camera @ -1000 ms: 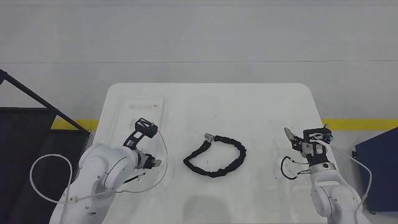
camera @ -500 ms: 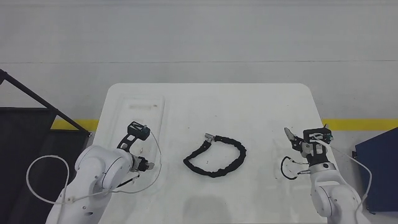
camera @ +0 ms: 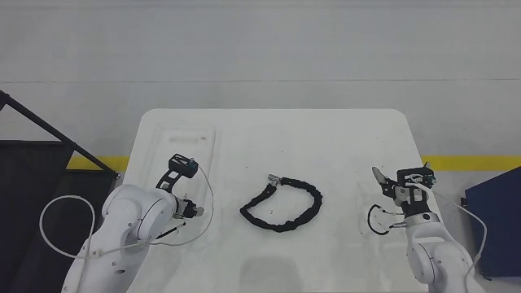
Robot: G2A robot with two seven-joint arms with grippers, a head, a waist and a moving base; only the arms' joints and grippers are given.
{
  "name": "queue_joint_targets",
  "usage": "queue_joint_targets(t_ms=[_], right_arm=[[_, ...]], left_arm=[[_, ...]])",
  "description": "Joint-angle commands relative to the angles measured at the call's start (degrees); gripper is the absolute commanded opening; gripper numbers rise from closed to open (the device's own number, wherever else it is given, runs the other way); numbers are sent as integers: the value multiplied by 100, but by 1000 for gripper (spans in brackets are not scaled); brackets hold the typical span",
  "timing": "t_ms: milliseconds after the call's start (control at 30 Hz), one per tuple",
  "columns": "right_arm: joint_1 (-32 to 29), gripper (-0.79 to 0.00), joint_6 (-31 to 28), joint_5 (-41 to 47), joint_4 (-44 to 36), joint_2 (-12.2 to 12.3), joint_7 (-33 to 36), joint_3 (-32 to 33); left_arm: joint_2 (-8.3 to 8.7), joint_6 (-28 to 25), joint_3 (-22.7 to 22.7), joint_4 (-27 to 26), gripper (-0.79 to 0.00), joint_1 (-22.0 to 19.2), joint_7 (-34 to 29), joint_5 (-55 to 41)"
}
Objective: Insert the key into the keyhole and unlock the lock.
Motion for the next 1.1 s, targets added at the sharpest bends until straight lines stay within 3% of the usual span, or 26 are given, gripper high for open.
queue_joint_targets(t_ms=[0, 600, 967, 1000, 1033, 1067], right_arm=[[0, 0, 0, 0, 0, 0, 0, 0], [0, 0, 0, 0, 0, 0, 0, 0], [0, 0, 0, 0, 0, 0, 0, 0], [0, 0, 0, 0, 0, 0, 0, 0], [0, 0, 0, 0, 0, 0, 0, 0], [0, 0, 0, 0, 0, 0, 0, 0]], left_arm=[[0, 0, 0, 0, 0, 0, 0, 0], [0, 0, 0, 0, 0, 0, 0, 0], [-5, 484, -314, 426, 0, -19, 113, -337], [-6, 486, -309, 433, -6, -27, 117, -343], [-7, 487, -299, 437, -95, -39, 112, -358], [-7, 493, -286, 439, -126, -54, 104, -362]])
